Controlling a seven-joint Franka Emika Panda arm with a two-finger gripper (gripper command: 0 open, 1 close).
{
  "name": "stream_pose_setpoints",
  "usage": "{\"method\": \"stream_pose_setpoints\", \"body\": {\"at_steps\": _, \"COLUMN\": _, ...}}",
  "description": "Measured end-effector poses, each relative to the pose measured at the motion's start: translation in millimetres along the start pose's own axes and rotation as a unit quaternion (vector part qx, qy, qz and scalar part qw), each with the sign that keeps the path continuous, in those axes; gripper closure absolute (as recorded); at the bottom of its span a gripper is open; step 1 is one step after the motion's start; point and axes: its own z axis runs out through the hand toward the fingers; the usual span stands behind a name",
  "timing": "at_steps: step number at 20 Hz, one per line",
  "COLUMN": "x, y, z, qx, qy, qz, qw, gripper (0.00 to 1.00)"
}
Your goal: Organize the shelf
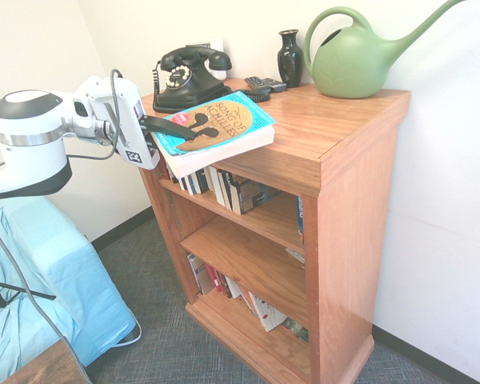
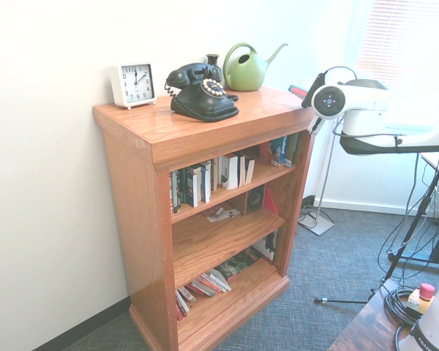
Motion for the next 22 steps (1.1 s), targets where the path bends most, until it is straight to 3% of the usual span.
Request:
{"method": "stream_pose_setpoints", "body": {"at_steps": 9, "x": -68.1, "y": 48.9, "z": -8.6, "qx": 0.018, "qy": -0.042, "qz": 0.025, "qw": 0.999, "gripper": 1.0}}
{"method": "stream_pose_setpoints", "body": {"at_steps": 16, "x": -139.0, "y": 36.9, "z": 2.3, "qx": 0.062, "qy": -0.086, "qz": 0.043, "qw": 0.993, "gripper": 1.0}}
{"method": "stream_pose_setpoints", "body": {"at_steps": 22, "x": -168.4, "y": 14.7, "z": 11.9, "qx": 0.103, "qy": -0.113, "qz": 0.061, "qw": 0.986, "gripper": 1.0}}
